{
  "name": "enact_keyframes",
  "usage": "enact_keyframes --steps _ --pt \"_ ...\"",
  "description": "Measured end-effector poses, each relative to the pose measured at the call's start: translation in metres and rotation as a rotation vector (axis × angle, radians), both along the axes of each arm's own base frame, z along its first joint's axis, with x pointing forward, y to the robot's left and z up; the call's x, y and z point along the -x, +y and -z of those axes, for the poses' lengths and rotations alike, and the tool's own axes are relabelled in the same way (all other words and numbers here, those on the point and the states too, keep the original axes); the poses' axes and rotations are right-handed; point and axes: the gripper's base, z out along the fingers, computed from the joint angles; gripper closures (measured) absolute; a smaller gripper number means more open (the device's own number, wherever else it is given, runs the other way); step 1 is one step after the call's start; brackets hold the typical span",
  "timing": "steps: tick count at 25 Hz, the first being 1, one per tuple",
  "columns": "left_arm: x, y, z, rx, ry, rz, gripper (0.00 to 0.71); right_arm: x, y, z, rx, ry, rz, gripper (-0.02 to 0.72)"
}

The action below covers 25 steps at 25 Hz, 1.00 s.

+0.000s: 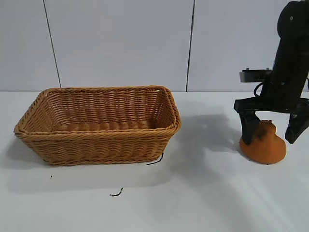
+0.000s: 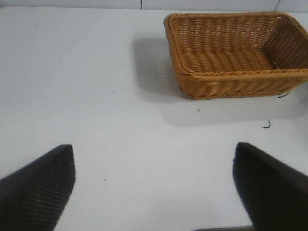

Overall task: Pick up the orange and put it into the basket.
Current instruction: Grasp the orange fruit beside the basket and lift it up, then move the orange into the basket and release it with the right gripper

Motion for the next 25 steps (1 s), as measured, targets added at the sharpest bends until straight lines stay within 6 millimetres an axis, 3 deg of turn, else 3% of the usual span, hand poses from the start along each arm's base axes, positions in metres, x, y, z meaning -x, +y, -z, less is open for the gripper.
enact_keyframes --steps 4,8,10,15,21,25 --pt "0.0 0.0 0.0 0.0 0.0 0.0 0.071 0.0 0.0 0.0 -0.001 -0.001 0.001 0.141" --pt "0.0 0.0 0.0 0.0 0.0 0.0 0.071 0.0 0.0 0.0 -0.001 -0.003 0.0 0.505" --pt "0.0 0.0 0.0 0.0 0.0 0.0 0.071 -0.002 0.0 -0.006 -0.003 -0.017 0.002 0.629" --pt "0.0 0.0 0.0 0.0 0.0 0.0 0.071 -0.01 0.001 -0.037 -0.012 -0.082 0.002 0.624" --pt "0.0 0.0 0.0 0.0 0.0 0.0 0.071 -0.024 0.002 -0.125 -0.026 -0.281 -0.001 0.624" --pt "0.0 0.0 0.0 0.0 0.0 0.0 0.071 -0.028 0.008 -0.157 -0.03 -0.335 -0.018 0.624"
